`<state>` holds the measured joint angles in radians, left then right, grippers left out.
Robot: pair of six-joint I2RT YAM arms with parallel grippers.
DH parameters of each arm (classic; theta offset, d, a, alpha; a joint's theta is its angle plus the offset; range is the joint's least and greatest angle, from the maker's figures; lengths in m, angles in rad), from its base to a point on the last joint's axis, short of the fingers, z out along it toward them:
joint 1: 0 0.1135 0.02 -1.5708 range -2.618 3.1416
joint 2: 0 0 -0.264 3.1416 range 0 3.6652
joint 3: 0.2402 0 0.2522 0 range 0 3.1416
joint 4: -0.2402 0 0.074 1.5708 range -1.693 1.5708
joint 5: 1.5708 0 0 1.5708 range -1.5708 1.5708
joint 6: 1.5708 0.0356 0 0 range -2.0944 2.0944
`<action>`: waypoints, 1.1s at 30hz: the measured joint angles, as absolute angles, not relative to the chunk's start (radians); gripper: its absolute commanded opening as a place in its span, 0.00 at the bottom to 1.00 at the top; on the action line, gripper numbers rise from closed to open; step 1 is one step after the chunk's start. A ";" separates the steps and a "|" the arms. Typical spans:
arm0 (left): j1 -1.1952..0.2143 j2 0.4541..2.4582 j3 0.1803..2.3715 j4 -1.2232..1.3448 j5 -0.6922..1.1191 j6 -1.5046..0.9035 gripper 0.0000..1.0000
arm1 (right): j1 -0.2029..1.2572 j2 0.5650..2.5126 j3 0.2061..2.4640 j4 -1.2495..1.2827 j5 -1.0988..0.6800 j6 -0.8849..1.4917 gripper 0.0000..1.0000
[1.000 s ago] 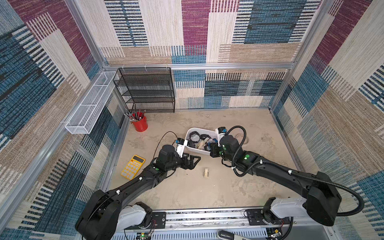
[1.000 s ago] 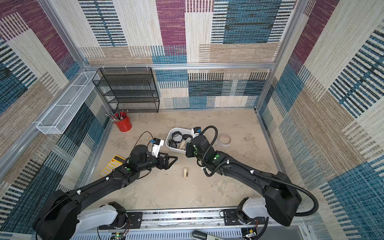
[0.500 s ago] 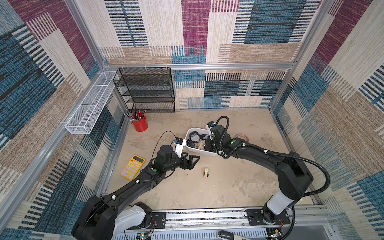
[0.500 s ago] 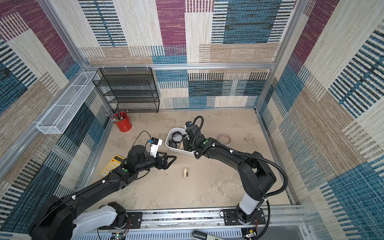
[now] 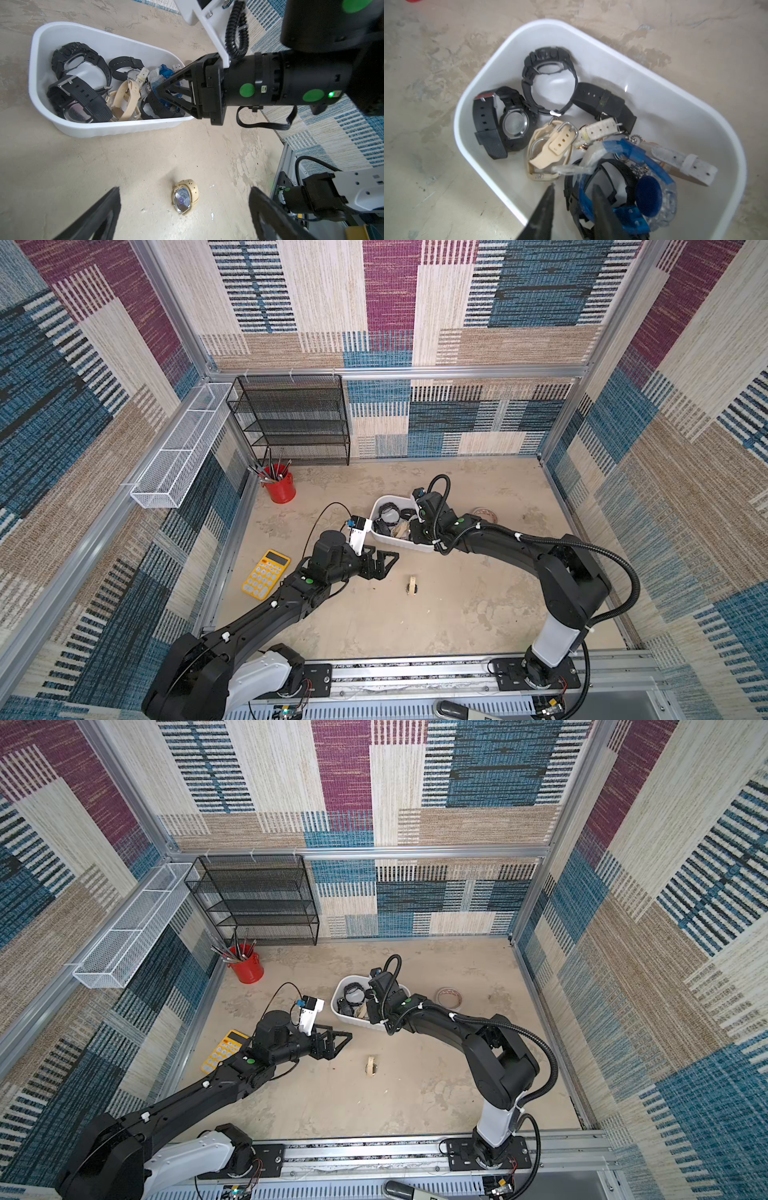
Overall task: Put the watch into the storage box
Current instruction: Place the watch in the storage box, then pick up the watch at the center of the board.
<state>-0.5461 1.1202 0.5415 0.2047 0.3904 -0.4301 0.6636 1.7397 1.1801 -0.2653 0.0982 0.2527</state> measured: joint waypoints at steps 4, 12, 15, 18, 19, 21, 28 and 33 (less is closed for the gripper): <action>-0.546 1.127 0.544 0.204 0.377 -0.430 0.97 | 0.664 1.678 1.174 -0.260 0.098 0.246 0.74; -0.546 1.148 0.548 0.204 0.373 -0.430 0.96 | 0.664 1.458 0.955 -0.167 0.078 0.274 0.99; -0.546 1.157 0.551 0.204 0.374 -0.430 0.96 | 0.664 1.356 0.815 -0.094 0.051 0.287 1.00; -0.546 1.164 0.551 0.204 0.381 -0.431 0.94 | 0.664 1.272 0.720 -0.044 0.026 0.293 1.00; -0.546 1.166 0.551 0.204 0.384 -0.431 0.94 | 0.664 1.252 0.701 -0.027 0.022 0.297 1.00; -0.546 1.169 0.549 0.204 0.398 -0.435 0.91 | 0.664 1.221 0.674 0.001 0.014 0.299 1.00; -0.550 1.194 0.509 0.211 0.460 -0.486 0.74 | 0.664 1.198 0.664 0.041 0.009 0.303 1.00; -0.565 1.245 0.458 0.269 0.510 -0.551 0.67 | 0.664 1.200 0.663 0.059 0.009 0.303 1.00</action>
